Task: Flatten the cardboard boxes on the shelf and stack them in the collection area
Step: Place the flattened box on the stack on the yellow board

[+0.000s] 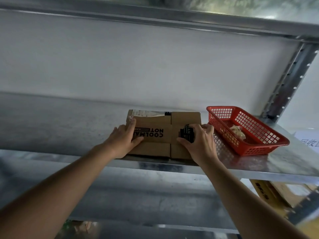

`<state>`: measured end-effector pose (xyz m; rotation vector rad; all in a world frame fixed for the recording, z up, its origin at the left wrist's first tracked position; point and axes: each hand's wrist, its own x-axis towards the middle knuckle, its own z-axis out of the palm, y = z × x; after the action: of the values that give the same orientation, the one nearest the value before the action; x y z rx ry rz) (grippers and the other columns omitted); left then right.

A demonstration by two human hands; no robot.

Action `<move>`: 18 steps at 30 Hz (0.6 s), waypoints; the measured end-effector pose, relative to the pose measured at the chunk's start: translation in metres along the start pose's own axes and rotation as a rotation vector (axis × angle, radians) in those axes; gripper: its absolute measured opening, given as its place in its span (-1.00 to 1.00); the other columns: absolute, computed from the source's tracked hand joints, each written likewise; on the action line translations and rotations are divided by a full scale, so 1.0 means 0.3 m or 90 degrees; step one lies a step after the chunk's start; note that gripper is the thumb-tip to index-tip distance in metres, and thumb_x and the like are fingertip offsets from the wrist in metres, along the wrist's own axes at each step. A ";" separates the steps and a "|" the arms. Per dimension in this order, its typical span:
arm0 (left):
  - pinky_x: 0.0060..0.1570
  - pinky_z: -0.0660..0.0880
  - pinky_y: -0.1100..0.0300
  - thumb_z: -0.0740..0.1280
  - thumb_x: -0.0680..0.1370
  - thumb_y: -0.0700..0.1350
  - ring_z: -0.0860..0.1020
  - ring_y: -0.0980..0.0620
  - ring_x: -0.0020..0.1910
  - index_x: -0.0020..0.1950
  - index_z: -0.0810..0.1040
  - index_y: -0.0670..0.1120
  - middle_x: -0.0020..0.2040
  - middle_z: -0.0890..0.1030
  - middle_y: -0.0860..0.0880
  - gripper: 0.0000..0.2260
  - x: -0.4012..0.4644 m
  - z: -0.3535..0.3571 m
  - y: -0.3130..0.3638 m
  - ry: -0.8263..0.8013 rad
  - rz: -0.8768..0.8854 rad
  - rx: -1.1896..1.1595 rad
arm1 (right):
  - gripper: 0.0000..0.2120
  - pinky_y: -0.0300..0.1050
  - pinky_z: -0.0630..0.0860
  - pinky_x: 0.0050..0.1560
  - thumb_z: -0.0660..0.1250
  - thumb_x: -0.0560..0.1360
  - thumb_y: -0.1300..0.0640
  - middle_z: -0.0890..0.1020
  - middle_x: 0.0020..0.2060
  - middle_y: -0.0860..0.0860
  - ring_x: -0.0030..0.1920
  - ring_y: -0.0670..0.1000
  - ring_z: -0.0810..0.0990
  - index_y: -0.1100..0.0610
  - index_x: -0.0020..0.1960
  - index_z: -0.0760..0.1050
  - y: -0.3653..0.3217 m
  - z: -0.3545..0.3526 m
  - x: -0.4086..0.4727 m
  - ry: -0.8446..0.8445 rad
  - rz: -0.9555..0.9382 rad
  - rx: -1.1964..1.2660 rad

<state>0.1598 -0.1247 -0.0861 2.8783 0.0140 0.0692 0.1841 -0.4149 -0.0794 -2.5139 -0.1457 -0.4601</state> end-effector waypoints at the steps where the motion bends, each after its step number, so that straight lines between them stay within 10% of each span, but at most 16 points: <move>1: 0.44 0.32 -0.16 0.11 0.63 0.36 0.37 -0.30 0.40 0.68 -0.20 0.07 0.44 0.33 -0.28 -0.21 -0.002 0.003 0.008 0.025 -0.006 -0.013 | -0.31 0.18 0.56 0.20 0.53 0.40 -0.29 0.27 0.43 0.20 0.32 0.26 0.46 -0.03 0.41 0.45 0.004 0.001 -0.002 0.012 -0.007 0.009; 13: 0.23 0.46 -0.05 0.10 0.65 0.31 0.48 -0.11 -0.01 0.67 -0.23 0.18 0.17 0.21 -0.07 -0.28 -0.091 -0.038 0.069 0.124 -0.001 -0.127 | -0.23 0.08 0.51 0.12 0.34 0.47 -0.44 0.42 0.21 0.14 0.20 0.21 0.51 -0.18 0.55 0.18 0.029 -0.072 -0.088 0.033 0.023 0.028; 18: 0.34 0.43 -0.11 0.13 0.67 0.27 0.48 -0.22 0.17 0.69 -0.19 0.14 0.23 0.23 -0.12 -0.28 -0.206 -0.053 0.157 0.102 0.033 -0.133 | -0.10 0.17 0.60 0.07 0.36 0.45 -0.45 0.40 0.32 0.13 0.23 0.22 0.55 -0.09 0.62 0.10 0.059 -0.161 -0.238 0.089 0.075 0.041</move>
<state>0.0975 -0.1670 -0.0614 2.6565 -0.0366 0.2923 0.1067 -0.4568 -0.0766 -2.4021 0.0405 -0.5722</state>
